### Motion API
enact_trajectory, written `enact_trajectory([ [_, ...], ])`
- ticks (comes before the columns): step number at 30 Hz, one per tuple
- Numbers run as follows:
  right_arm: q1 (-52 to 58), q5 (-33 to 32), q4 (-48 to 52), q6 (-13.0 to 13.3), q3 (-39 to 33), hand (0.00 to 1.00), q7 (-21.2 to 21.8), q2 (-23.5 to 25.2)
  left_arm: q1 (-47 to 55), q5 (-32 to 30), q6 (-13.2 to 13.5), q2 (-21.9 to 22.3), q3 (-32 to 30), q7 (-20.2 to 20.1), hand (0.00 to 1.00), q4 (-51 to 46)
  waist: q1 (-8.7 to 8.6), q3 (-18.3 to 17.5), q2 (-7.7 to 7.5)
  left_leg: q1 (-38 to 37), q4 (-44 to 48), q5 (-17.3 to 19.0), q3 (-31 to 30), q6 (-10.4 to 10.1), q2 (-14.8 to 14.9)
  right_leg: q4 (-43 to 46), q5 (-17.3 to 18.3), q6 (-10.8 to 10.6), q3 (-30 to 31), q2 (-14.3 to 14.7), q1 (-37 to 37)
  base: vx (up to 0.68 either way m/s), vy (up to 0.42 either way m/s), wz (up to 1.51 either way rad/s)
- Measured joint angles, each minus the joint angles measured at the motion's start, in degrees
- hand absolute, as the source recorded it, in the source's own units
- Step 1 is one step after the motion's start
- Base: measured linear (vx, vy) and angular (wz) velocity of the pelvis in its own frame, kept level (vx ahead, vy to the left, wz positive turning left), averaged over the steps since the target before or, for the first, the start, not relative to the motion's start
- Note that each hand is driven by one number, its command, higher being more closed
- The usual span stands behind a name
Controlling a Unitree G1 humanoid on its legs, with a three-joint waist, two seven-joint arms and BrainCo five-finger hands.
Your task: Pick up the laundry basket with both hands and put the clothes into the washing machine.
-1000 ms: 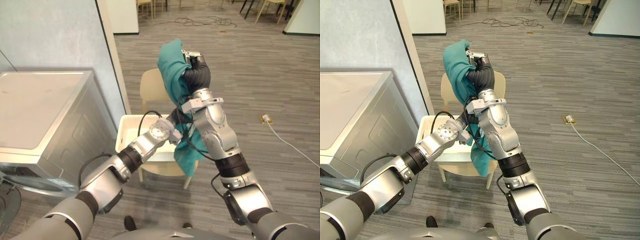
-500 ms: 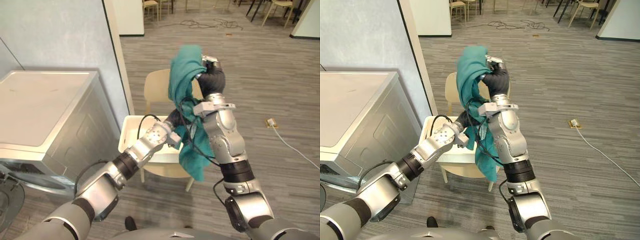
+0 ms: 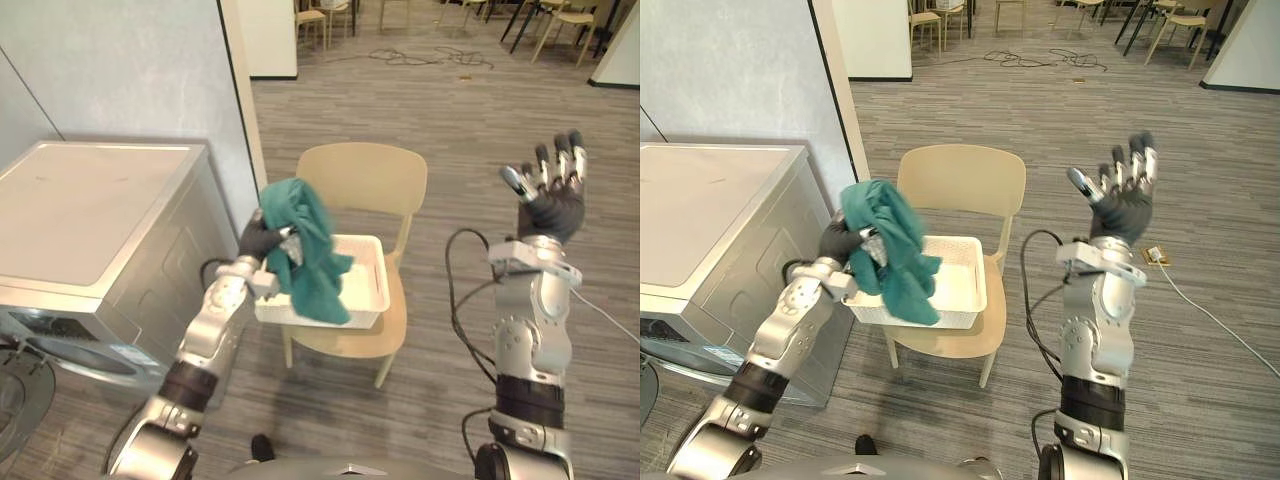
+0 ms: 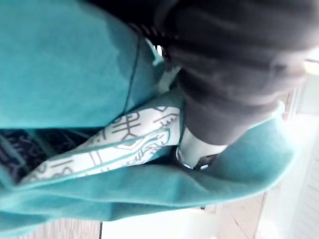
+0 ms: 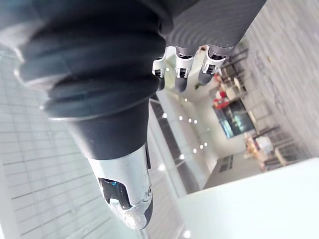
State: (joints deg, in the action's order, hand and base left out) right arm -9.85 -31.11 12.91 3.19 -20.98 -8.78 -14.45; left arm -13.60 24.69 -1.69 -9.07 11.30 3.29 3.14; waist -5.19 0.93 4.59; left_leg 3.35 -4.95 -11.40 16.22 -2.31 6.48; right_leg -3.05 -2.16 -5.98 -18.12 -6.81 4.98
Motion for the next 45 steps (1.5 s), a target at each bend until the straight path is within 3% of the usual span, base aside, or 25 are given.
enact_trajectory([
  [7, 11.4, 0.1, -0.1, -0.7, -4.8, 0.0, 0.8, 5.2, 13.0, 0.0, 0.0, 1.5, -8.7, -1.2, 1.0, -7.4, 0.1, -0.2, -0.03, 0.0, 0.0, 0.4, -0.2, -0.5, 0.0, 0.0, 0.5, -0.2, -0.2, -0.1, 0.0, 0.0, 0.0, 0.0],
  [10, 18.6, 4.2, -1.2, -1.2, -5.2, 0.0, 1.2, 10.2, 20.7, -0.1, 0.0, 4.3, -11.8, -2.3, 1.0, -9.0, 0.11, -1.4, -0.21, 0.5, 0.0, 0.5, -0.6, -0.6, 0.0, 0.0, 0.7, 0.1, -1.1, -0.1, -0.1, 0.01, -0.004, 0.07],
  [14, 26.9, 6.8, -12.9, -2.9, -5.1, 0.0, 2.6, 16.8, 30.7, -0.4, 0.0, 8.7, -14.0, -3.0, 1.0, -9.1, 0.72, -2.6, -1.23, 0.5, 0.0, 0.5, -0.8, -0.5, 0.1, 0.5, 1.3, 0.2, -1.3, -0.1, -0.1, 0.02, -0.008, 0.03],
  [18, 35.8, 6.6, -22.2, -4.8, -4.8, 0.0, 4.6, 20.3, 39.8, -1.3, 0.0, 13.7, -17.0, -4.8, 1.0, -8.1, 2.05, -2.3, -1.66, -0.5, 0.0, 1.4, -0.3, -0.6, 0.1, 2.6, 2.6, -0.1, -1.9, -0.8, 0.5, 0.01, 0.006, 0.04],
  [24, 35.1, 5.8, -42.5, -5.3, -9.9, 0.0, 5.0, 20.2, 39.8, -1.4, -0.1, 14.7, -21.5, -4.8, 1.0, 4.6, 3.79, -2.3, -1.87, -1.3, 0.0, 1.9, 2.4, 0.0, 0.3, 4.2, 3.9, -0.9, -3.2, -1.4, 1.1, -0.03, 0.019, 0.12],
  [26, 33.8, 6.3, -49.5, -6.0, -12.8, 0.0, 5.0, 19.9, 39.8, -2.6, -0.6, 14.7, -23.9, -4.3, 1.0, 8.8, 4.78, -2.3, -2.75, -1.9, 0.0, 4.4, 5.9, -1.3, 0.2, 4.0, 3.8, -0.7, -3.1, -2.5, 1.1, -0.01, 0.077, -0.01],
  [29, 33.2, 6.7, -52.7, -6.5, -15.3, 0.0, 4.6, 19.4, 39.7, -3.6, -0.8, 15.4, -26.7, -3.1, 1.0, 11.4, 5.52, -2.2, -2.92, -2.5, 0.0, 3.9, 7.9, -0.6, 0.2, 4.4, 3.8, -0.8, -3.0, -2.9, 1.4, 0.03, 0.04, -0.05],
  [36, 29.5, 6.6, -59.3, -6.7, -16.0, 0.0, 4.3, 19.1, 39.1, -3.6, -0.8, 15.5, -31.2, -2.1, 1.0, 11.6, 6.5, -1.0, -5.67, -1.2, 0.1, 3.9, 8.2, -0.6, 0.0, 8.6, 5.8, -1.2, -5.0, -4.0, 0.6, 0.02, 0.028, 0.17],
  [39, 25.9, 6.8, -61.2, -6.8, -14.3, 0.0, 3.5, 18.6, 37.6, -3.6, -0.8, 14.9, -28.9, -2.1, 1.0, 11.6, 7.19, 1.7, -4.95, 3.1, 0.4, 3.8, 4.5, -0.6, -0.2, 14.9, 9.1, -0.9, -10.0, -5.2, -3.2, -0.02, -0.017, 0.99],
  [41, 23.9, 6.8, -61.2, -6.6, -13.4, 0.0, 2.8, 18.2, 36.5, -3.5, -0.8, 14.5, -26.4, -2.0, 1.0, 11.6, 7.4, 4.2, -3.77, 5.9, 0.4, 4.7, 0.7, -1.8, -1.1, 18.7, 11.2, -0.6, -14.5, -6.2, -4.6, -0.04, -0.03, 1.29],
  [42, 22.6, 6.9, -61.2, -6.6, -13.3, 0.0, 2.1, 18.2, 35.4, -3.6, -0.9, 14.3, -24.7, -2.0, 1.0, 11.6, 7.36, 5.1, -5.75, 7.7, 0.7, 7.2, 0.5, -4.3, -1.9, 19.7, 11.5, 0.2, -17.6, -8.8, -5.1, -0.06, 0.027, 1.39],
  [43, 21.5, 6.9, -61.3, -5.9, -12.2, 0.0, 2.0, 17.7, 34.5, -3.6, -1.0, 13.6, -23.6, -2.0, 1.0, 11.6, 7.76, 6.3, -5.85, 11.0, 9.6, 6.8, 1.5, 2.5, -2.3, 21.2, 11.6, 0.5, -20.7, -11.8, -5.2, -0.05, 0.023, 1.33],
  [44, 21.0, 7.1, -61.2, -5.7, -12.1, 0.0, 1.9, 17.6, 34.5, -3.6, -1.0, 13.6, -22.9, -2.0, 1.0, 11.5, 7.66, 6.6, -5.8, 12.5, 15.9, 7.9, 2.0, 5.0, -1.8, 21.7, 11.6, 0.4, -22.2, -12.9, -5.0, -0.03, -0.001, 1.24],
  [45, 20.1, 7.9, -61.1, -5.7, -11.8, 0.0, 1.5, 16.7, 34.8, -3.6, -1.2, 13.7, -21.9, -2.2, 1.0, 11.6, 7.38, 7.3, -4.89, 12.6, 26.0, 10.8, 3.5, 5.1, 1.9, 22.1, 10.9, -0.4, -25.1, -13.6, -2.8, 0.0, -0.01, 1.0],
])
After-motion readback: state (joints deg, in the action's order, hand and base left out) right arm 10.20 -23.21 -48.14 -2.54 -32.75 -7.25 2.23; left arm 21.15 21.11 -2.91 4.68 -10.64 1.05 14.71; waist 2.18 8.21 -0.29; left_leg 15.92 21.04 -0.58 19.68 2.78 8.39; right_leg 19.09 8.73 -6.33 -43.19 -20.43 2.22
